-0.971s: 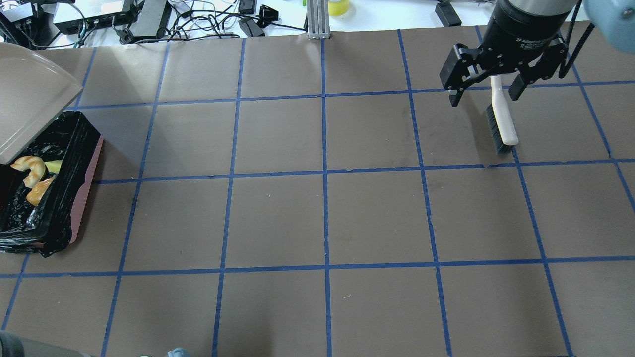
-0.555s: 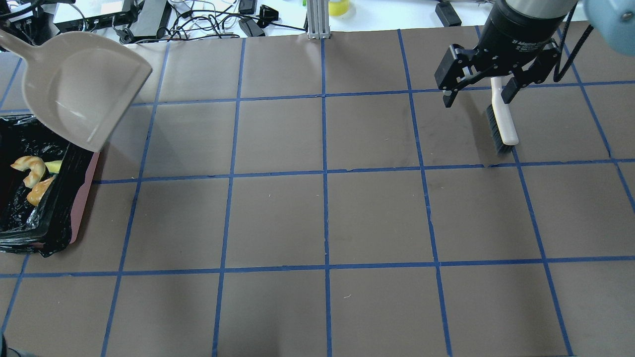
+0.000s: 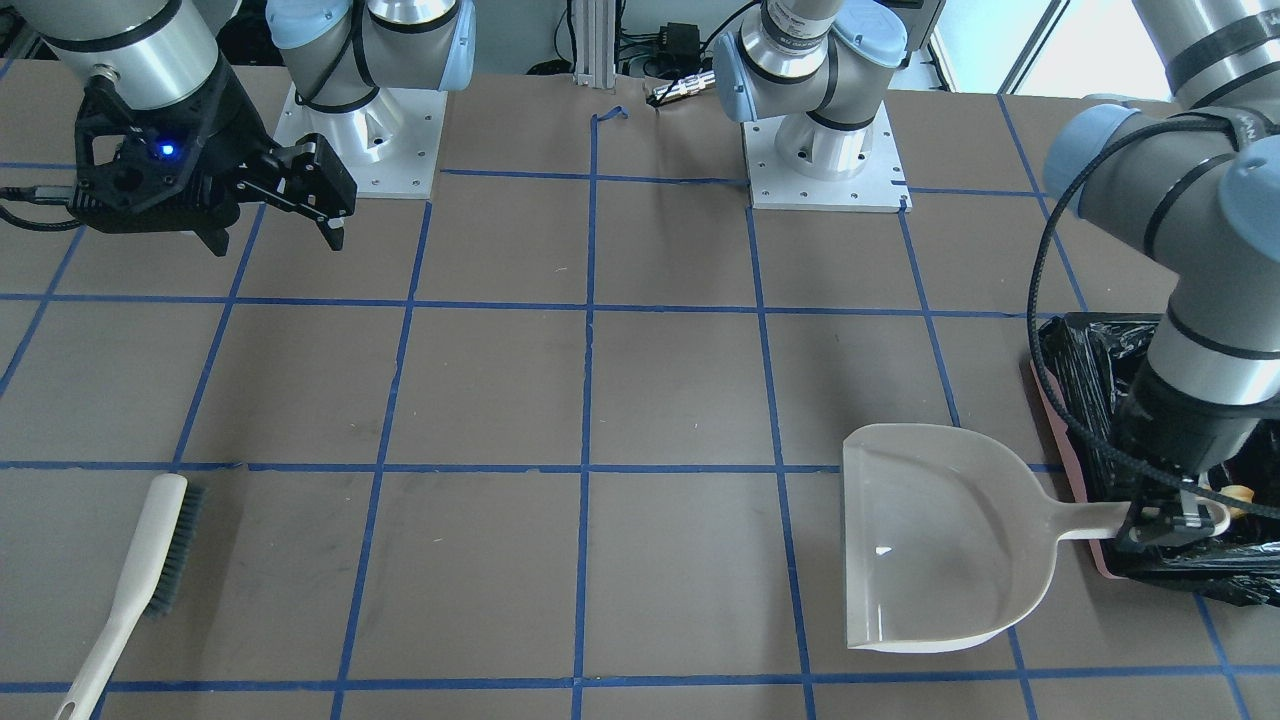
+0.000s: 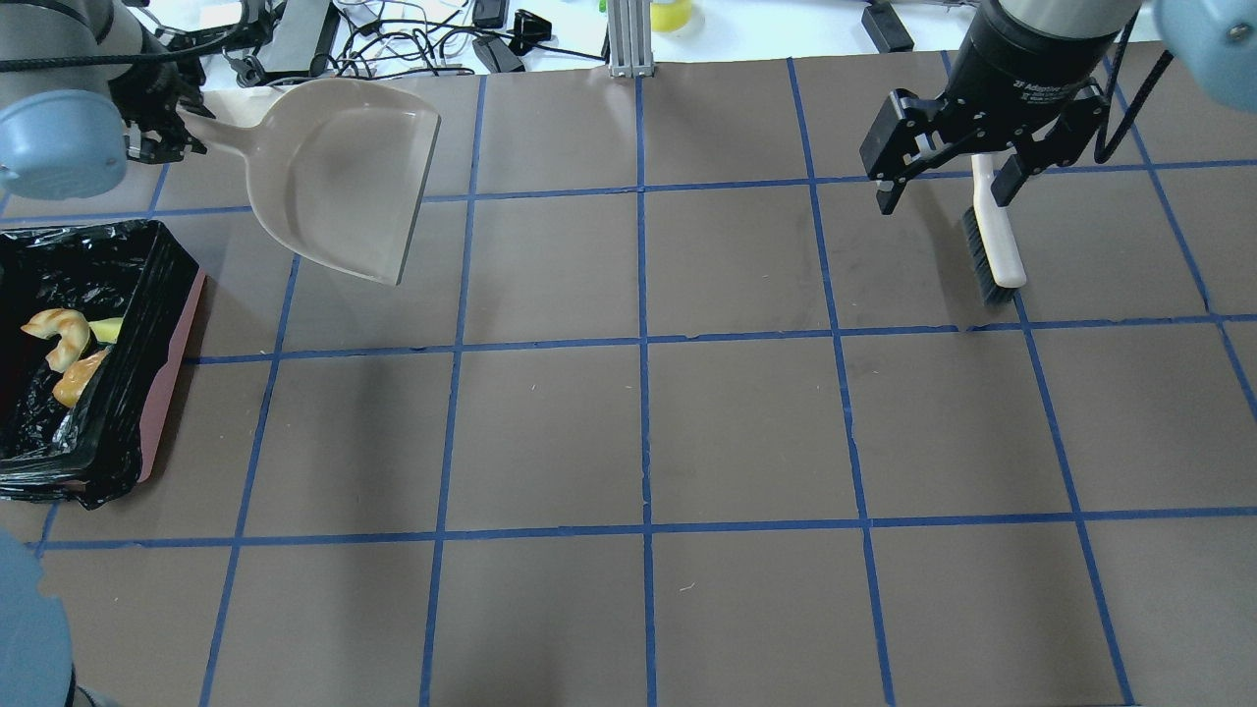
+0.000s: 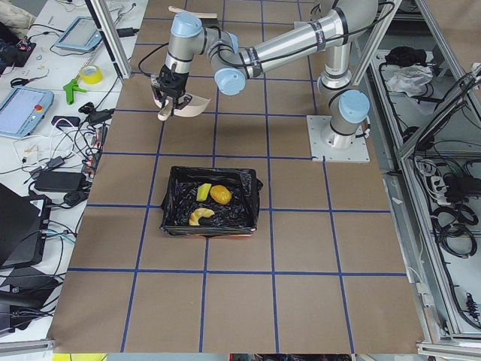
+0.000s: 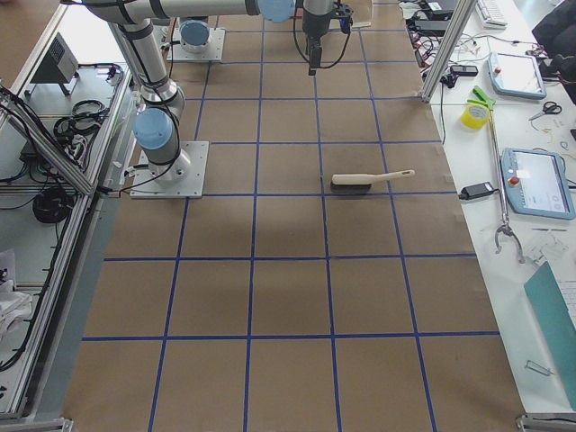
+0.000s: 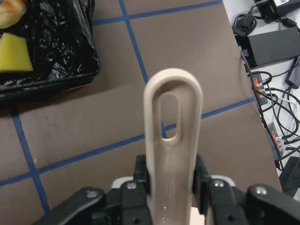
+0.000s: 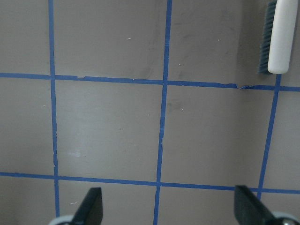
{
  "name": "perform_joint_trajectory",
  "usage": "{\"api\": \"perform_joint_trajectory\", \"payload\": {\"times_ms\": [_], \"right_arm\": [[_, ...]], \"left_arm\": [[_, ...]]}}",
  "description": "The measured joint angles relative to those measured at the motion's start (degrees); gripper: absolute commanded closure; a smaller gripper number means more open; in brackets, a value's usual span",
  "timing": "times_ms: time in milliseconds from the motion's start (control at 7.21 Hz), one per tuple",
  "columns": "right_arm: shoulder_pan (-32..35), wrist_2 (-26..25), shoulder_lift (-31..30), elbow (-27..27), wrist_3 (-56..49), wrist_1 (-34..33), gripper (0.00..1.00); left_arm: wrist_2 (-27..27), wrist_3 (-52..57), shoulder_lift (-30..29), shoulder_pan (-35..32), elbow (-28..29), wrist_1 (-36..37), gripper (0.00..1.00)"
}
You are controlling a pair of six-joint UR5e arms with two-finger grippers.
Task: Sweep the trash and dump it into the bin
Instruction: 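Bring the empty dustpan back and lower it onto the table with the left gripper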
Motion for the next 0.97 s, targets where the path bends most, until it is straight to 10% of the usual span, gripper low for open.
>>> {"api": "perform_joint_trajectory", "payload": {"times_ms": [971], "right_arm": [[-0.1, 0.0, 0.0, 0.5, -0.4, 0.1, 0.00]], "left_arm": [[-4.6, -13.5, -11.2, -2.4, -0.4, 0.0, 1.00]]}}
